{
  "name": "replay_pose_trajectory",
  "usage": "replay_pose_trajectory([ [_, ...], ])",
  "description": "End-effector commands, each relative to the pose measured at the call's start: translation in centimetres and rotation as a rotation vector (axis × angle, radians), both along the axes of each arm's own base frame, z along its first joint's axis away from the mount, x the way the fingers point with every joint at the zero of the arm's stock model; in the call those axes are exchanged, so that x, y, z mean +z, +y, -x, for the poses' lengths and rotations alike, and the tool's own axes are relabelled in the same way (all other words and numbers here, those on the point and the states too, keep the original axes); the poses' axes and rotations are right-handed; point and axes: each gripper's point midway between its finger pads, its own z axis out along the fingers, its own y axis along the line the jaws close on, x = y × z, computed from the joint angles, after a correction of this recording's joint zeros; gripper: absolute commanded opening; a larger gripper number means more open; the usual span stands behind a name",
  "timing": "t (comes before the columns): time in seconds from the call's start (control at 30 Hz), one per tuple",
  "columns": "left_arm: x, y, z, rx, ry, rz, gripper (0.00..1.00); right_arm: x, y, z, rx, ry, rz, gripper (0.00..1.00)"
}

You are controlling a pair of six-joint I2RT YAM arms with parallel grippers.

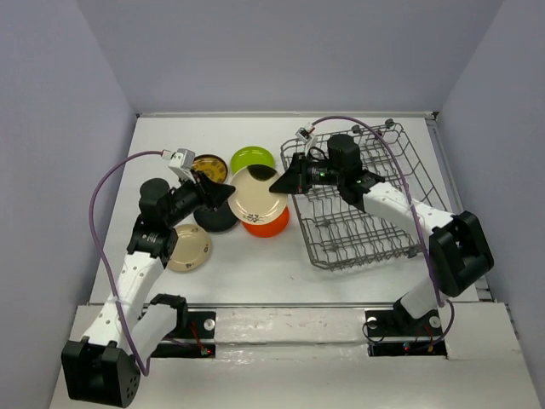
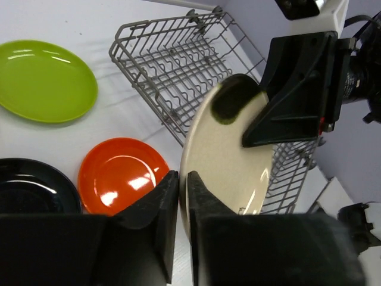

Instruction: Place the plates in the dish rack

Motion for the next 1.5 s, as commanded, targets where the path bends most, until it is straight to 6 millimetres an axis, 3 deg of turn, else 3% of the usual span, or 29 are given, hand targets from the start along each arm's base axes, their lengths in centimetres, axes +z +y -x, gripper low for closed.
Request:
replay_pose_trajectory([
  [0.0,3.7,0.0,1.0,-0.005,-0.133,-0.005,0.50,2.5,0.7,-0.4,-0.020,-0.068,-0.058,0.07],
  [0.07,3.9,-0.2,1.2,-0.011,-0.140,-0.009,0.76,2.8,-0.3,-1.5,-0.092,-0.087,-0.030,0.07],
  [0.1,3.8,0.0,1.2,-0.002,-0.138,-0.019,0.99,3.3,-2.0,-2.5,-0.153,-0.091,-0.012,0.07],
  [0.17,3.8,0.1,1.3,0.015,-0.141,-0.049,0.99,3.7,-5.3,-5.1,-0.302,-0.124,0.027,0.07],
  [0.23,3.6,0.0,1.7,0.019,-0.145,-0.102,0.99,4.3,-12.1,-8.6,-0.561,-0.170,0.114,0.07],
  [0.3,2.9,0.0,2.0,0.032,-0.131,-0.141,0.99,3.7,-17.2,-9.7,-0.735,-0.175,0.224,0.07],
  [0.33,2.9,-0.8,2.8,0.002,-0.141,-0.149,0.99,3.6,-21.7,-11.2,-0.925,-0.240,0.341,0.07],
  [0.37,2.8,-1.1,3.2,-0.009,-0.155,-0.167,0.99,4.3,-24.9,-11.3,-1.048,-0.279,0.402,0.07],
  [0.47,3.1,-2.3,4.4,-0.050,-0.183,-0.174,0.99,3.1,-32.7,-10.9,-1.346,-0.317,0.633,0.07],
  [0.6,3.3,-2.9,5.6,-0.067,-0.199,-0.187,0.99,2.5,-38.4,-10.1,-1.529,-0.365,0.799,0.07],
  [0.63,3.5,-3.0,6.0,-0.072,-0.210,-0.183,0.99,1.6,-39.2,-9.8,-1.523,-0.370,0.850,0.07],
  [0.8,4.3,-3.8,7.7,-0.112,-0.244,-0.167,0.99,1.6,-42.5,-10.0,-1.530,-0.421,0.892,0.07],
  [0.9,4.7,-4.1,8.5,-0.132,-0.259,-0.153,0.99,-0.6,-42.4,-10.7,-1.396,-0.440,0.980,0.07],
  [0.93,5.0,-4.2,8.9,-0.138,-0.273,-0.148,0.99,-1.9,-43.2,-10.8,-1.378,-0.421,1.039,0.07],
  [1.17,5.6,-3.7,9.4,-0.116,-0.292,-0.140,0.99,-6.6,-42.3,-11.0,-1.232,-0.344,1.084,0.07],
  [1.47,5.7,-3.9,9.7,-0.120,-0.295,-0.142,0.99,-9.6,-42.0,-11.2,-1.133,-0.286,1.149,0.07],
])
